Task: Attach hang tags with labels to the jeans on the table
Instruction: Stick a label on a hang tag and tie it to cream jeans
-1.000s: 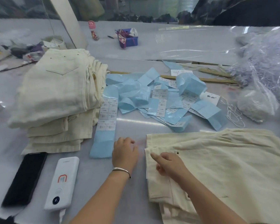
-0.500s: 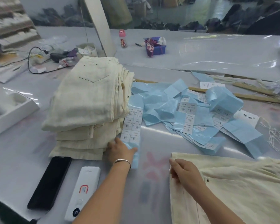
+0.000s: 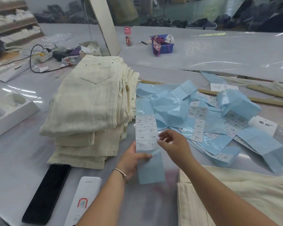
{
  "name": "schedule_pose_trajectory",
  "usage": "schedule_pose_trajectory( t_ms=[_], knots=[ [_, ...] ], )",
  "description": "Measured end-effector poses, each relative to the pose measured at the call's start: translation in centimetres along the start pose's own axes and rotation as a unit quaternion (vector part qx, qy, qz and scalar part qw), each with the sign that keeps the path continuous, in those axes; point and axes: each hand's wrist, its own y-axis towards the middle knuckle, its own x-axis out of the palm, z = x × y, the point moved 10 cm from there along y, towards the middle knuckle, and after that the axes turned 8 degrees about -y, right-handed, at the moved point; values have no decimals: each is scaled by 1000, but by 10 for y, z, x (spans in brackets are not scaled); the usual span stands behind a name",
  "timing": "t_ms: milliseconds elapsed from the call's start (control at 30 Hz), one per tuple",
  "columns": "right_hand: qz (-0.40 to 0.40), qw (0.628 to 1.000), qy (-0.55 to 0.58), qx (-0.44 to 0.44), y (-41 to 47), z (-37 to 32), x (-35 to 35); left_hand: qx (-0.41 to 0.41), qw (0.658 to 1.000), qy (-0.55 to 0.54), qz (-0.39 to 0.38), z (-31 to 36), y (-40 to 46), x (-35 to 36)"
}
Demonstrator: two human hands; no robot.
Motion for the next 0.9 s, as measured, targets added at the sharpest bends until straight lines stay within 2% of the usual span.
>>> schedule_pose_trajectory(
  t_ms=[67, 133, 233, 333, 433, 567, 733, 900],
  knots=[
    [-19, 996, -61, -60, 11, -19, 12, 7, 998, 13, -56, 1, -3, 14],
    [-29, 985, -135, -108, 17, -33, 23, 7, 997, 8, -81, 0, -6, 21],
    [-45, 957, -244, -151, 21, -40, 36, 13, 996, -10, -85, 4, -3, 22],
    [-36, 947, -272, -169, 18, -42, 39, 9, 991, -107, -80, 12, 3, 21],
    [-8, 946, -261, -195, 14, -51, 34, -1, 985, -172, 12, 15, 13, 4],
    [32, 946, -226, -231, 7, -67, 24, 14, 990, -61, 127, 22, 18, -21],
    [70, 927, -236, -284, -4, -87, 18, 23, 983, -13, 182, 28, 14, -27],
    [82, 916, -253, -300, -11, -91, 22, 39, 977, -8, 211, 32, 12, -26]
  ],
)
